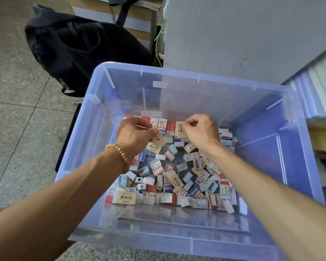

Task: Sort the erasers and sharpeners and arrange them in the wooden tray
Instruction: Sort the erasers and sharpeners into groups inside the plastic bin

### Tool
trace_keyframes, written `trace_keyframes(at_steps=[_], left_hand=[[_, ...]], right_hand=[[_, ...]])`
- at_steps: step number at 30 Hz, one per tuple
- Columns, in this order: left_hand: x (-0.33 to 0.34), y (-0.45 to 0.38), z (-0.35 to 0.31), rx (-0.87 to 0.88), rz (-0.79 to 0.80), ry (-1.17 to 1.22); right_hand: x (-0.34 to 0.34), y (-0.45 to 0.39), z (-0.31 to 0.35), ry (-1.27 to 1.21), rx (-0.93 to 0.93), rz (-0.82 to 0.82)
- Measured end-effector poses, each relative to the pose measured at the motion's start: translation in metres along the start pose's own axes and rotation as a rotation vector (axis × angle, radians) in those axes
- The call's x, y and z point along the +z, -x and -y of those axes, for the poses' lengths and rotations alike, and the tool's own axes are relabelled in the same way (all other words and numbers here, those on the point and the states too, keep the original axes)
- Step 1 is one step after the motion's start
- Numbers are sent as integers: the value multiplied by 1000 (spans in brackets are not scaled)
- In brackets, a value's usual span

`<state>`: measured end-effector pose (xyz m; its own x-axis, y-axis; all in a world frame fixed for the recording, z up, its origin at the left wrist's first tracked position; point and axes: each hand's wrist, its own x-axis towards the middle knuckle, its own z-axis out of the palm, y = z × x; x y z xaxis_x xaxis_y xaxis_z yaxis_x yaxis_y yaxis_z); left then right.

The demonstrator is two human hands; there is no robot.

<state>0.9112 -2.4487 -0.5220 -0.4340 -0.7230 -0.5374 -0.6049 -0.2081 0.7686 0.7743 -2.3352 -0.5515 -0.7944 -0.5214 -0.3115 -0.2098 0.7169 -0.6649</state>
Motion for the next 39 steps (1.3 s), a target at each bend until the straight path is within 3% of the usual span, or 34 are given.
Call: trace_keyframes(at_steps=[4, 6, 8, 10, 13, 18, 22, 29, 39], left_hand=[[36, -13, -13, 11, 129, 82], [48, -17, -15, 5, 198, 129], [51, -22, -14, 30, 170, 106], [41, -28, -7, 194, 62, -191], [21, -33, 7, 475, -7, -785], [18, -36, 23, 581, 52, -1169], [22, -45, 32, 598, 55, -1217], [28, -51, 46, 679, -76, -1251], [25, -58, 39, 671, -35, -1217]], right_hand=[[-30, 18, -12, -191, 95, 343], [-28, 19, -14, -184, 99, 319], [-23, 13, -13, -243, 150, 266], [-15, 4, -10, -243, 213, 227], [6, -10, -5, -143, 163, 196], [36, -20, -4, 192, -19, 114], [32, -11, -7, 250, -137, -8], [28, 2, -35, 394, -354, 30], [27, -5, -20, 401, -386, 91]])
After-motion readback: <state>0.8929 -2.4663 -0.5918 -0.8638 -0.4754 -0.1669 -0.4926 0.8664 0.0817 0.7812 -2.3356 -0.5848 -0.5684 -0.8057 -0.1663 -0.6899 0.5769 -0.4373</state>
